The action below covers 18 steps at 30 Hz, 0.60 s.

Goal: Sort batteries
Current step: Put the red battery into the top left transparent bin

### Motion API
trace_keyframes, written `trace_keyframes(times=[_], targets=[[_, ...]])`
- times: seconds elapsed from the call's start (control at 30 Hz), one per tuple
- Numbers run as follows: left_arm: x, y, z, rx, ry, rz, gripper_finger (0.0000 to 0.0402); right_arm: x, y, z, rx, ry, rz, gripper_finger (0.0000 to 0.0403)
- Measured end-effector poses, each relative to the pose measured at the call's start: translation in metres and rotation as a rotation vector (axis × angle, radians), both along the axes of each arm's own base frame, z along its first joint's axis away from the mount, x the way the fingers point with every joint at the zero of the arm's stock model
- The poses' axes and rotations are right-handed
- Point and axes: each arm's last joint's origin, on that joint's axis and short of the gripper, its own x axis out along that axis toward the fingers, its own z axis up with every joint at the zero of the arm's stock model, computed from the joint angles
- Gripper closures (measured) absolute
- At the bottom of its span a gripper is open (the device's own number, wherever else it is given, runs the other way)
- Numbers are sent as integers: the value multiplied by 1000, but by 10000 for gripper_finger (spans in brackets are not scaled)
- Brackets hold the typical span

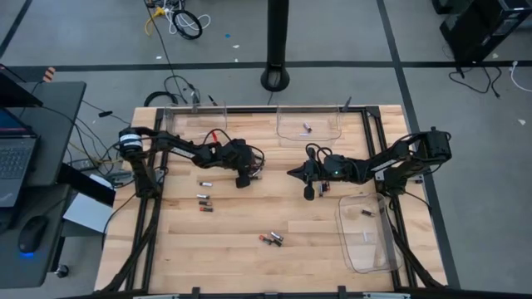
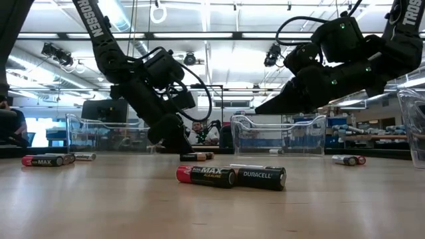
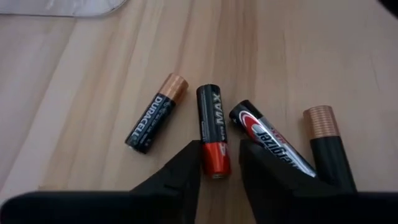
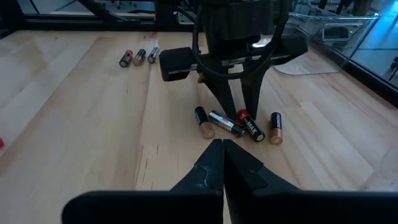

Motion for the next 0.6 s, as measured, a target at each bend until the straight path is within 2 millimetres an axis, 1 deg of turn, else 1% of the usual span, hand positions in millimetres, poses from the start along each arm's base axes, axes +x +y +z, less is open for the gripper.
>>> trace_keyframes(times=[0.2, 0.37, 0.47, 0.6], targets=[[0, 0, 0, 22, 1, -15, 348, 0, 0, 0, 0, 0, 0, 394], [0, 0, 3, 48, 1, 9, 351, 0, 0, 0, 0, 0, 0, 394], [-2, -1, 8, 61, 6, 19, 351, 0, 0, 0, 0, 0, 0, 394], [-2, -2, 22, 87, -27, 35, 351, 0, 0, 0, 0, 1, 0, 394]])
